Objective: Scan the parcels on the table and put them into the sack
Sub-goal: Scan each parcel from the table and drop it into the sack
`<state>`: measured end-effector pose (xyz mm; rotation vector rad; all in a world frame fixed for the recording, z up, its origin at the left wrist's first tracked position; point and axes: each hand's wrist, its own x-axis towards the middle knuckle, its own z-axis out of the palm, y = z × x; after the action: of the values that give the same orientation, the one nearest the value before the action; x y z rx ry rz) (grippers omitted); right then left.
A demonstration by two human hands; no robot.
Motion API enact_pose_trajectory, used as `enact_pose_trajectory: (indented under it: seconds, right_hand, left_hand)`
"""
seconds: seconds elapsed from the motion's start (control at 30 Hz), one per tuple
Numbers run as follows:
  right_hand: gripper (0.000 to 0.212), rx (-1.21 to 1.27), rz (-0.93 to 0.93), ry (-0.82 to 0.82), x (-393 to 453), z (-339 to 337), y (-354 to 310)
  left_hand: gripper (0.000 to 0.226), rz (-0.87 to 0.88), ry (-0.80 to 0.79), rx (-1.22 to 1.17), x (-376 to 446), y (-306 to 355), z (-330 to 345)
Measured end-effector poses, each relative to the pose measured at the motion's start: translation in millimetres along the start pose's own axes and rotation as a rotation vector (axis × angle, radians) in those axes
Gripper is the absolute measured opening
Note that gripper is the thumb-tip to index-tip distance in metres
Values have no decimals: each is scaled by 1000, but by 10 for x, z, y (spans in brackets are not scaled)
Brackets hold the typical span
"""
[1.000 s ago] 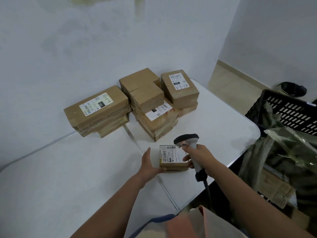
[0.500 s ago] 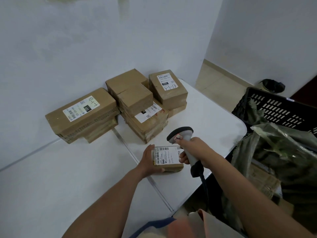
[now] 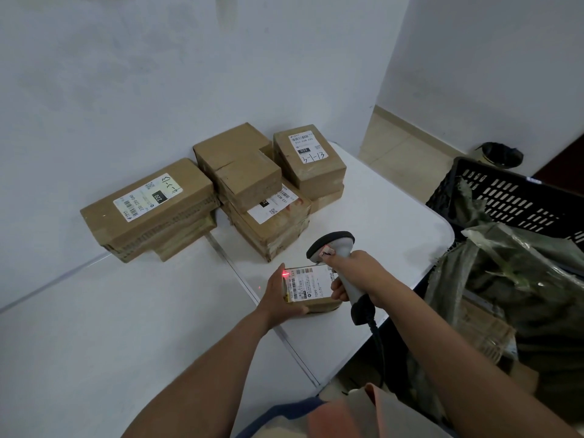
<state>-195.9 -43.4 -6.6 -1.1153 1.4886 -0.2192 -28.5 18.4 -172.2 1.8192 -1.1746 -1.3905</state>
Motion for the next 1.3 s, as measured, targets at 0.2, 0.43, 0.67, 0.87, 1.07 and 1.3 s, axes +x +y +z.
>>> enact_pose_trajectory:
  seconds: [0.2, 0.43, 0.67, 0.87, 1.07, 1.3]
  right_hand:
    - [40, -20, 5, 9, -1, -3, -5]
    - [38, -15, 0, 7, -1, -7, 1]
    - [46, 50, 4, 17, 57, -104, 176]
    - [48, 129, 62, 50, 88, -320, 510]
    - [48, 309, 131, 163, 78, -778, 925]
    - [44, 560, 177, 501, -32, -1722, 1613]
  left_hand:
    - [121, 8, -3, 13, 6, 9, 7]
    - [118, 14, 1, 17, 12, 5, 15]
    - [121, 35, 49, 227, 3, 6, 21]
    - [123, 57, -27, 488, -8, 94, -12]
    - [114, 46, -184, 576, 13, 468, 132]
    - [78, -66, -548, 440, 43, 1152, 1068]
